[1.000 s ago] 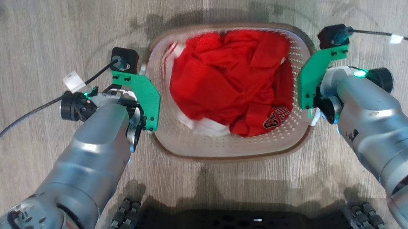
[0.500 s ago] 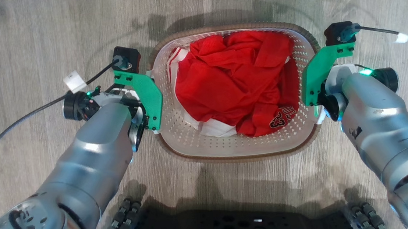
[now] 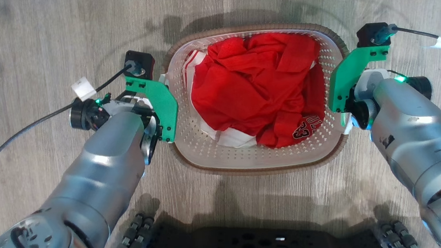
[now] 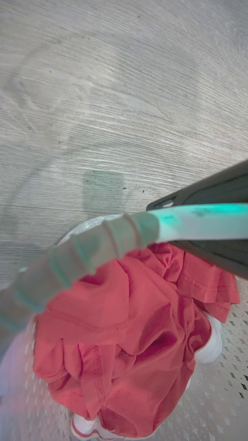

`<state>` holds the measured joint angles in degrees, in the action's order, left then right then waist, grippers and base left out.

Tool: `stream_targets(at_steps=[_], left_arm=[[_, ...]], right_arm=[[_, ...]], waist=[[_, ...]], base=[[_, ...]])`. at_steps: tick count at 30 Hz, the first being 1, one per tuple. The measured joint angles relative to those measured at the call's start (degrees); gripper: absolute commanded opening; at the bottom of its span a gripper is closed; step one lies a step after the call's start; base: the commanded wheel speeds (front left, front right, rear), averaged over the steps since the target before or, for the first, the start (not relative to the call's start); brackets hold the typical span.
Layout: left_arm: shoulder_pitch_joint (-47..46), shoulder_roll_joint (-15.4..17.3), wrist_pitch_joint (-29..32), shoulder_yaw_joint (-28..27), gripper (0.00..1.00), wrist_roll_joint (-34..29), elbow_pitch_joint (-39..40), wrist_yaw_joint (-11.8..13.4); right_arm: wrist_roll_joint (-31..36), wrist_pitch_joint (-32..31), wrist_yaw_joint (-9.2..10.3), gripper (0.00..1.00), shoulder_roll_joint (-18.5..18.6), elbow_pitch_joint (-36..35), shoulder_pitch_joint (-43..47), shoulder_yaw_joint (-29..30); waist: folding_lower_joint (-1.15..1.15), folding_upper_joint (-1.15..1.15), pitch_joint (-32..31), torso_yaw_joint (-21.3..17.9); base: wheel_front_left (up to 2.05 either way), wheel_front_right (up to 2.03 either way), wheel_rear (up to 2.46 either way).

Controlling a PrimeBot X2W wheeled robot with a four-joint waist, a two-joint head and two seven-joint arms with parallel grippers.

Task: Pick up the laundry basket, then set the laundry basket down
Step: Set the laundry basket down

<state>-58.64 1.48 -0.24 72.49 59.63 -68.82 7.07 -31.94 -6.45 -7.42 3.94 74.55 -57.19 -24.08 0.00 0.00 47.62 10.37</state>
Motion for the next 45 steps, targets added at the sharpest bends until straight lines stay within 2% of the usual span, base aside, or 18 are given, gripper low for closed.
stream_targets(at_steps=[15,32,34,45], left_arm=[[0.0,0.0,0.2,0.8,1.0,0.2,0.6,0.4],[0.0,0.0,0.2,0.9,1.0,1.0,0.8,0.5],[0.0,0.0,0.2,0.9,1.0,1.0,0.8,0.5],[1.3,0.0,0.6,1.0,1.0,1.2,0.9,0.5]], right_arm=[[-4.4,0.8,0.0,0.0,0.1,0.2,-0.1,0.7],[-3.8,0.5,0.0,0.0,0.1,0.1,-0.2,-0.8],[-2.8,0.5,0.0,1.0,0.1,0.1,-0.2,-0.3],[4.0,-0.2,0.0,1.0,0.2,0.1,0.2,6.1]], waist=[[0.0,0.0,0.1,0.4],[0.0,0.0,0.0,0.5],[0.0,0.0,-0.1,0.4],[0.0,0.0,-1.6,0.6]], base=[[0.0,0.0,0.0],[0.0,0.0,0.0],[0.0,0.0,0.0],[0.0,0.0,0.0]])
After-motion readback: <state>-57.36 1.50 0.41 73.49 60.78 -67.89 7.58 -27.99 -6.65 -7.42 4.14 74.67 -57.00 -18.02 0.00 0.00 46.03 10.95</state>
